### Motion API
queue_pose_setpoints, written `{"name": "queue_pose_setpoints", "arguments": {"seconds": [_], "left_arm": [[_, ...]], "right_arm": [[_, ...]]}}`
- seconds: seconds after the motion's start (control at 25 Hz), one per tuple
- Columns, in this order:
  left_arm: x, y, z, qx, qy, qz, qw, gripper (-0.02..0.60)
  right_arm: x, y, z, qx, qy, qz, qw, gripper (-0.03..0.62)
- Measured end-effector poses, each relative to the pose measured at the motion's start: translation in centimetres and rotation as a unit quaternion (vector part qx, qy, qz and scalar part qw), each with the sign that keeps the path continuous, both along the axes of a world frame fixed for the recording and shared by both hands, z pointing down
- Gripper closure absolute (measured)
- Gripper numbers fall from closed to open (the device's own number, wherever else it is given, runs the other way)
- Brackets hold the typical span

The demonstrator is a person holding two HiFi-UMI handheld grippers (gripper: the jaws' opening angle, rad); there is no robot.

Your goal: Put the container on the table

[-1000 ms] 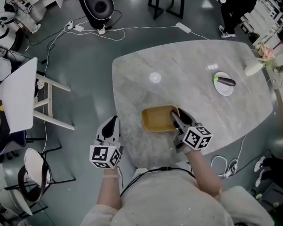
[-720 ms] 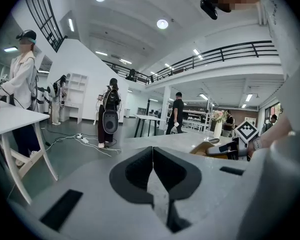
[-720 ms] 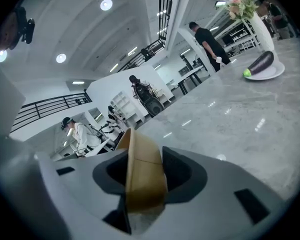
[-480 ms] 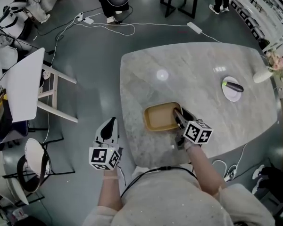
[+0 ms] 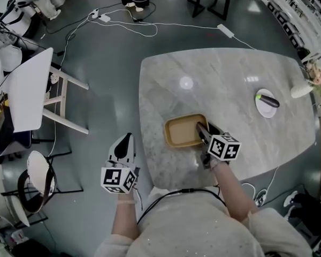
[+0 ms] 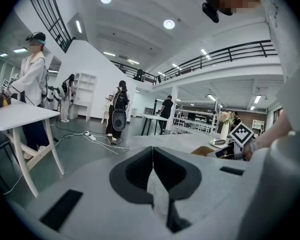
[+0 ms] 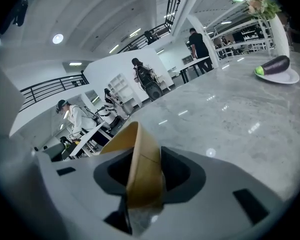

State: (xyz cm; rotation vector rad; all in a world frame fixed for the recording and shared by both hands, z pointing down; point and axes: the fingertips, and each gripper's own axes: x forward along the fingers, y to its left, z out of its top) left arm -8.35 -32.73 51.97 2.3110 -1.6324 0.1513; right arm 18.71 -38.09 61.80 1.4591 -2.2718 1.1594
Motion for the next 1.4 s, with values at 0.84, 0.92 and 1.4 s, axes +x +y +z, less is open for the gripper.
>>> {"name": "queue_pose_setpoints", "arguments": {"seconds": [0.84, 0.92, 1.4], "left_arm": [[-0.8, 0.5, -0.1, -0.002, 0.01, -0.008, 0.9999, 0.575], [-0.7, 0.5, -0.2, -0.001, 0.01, -0.007, 0.9999, 0.575], [0.2, 0.3, -0.3, 0.001, 0.014, 0.019, 0.9997, 0.575]], "right_arm": [[-0.1, 0.1, 0.5, -0.004, 0.032, -0.028, 0.999, 0.403], [-0.1, 0.0, 0.3, 0.0, 0.031, -0.029, 0.999, 0.393], [0.6, 0.4, -1.9, 0.047, 0.013, -0.021, 0.999, 0.331]]}}
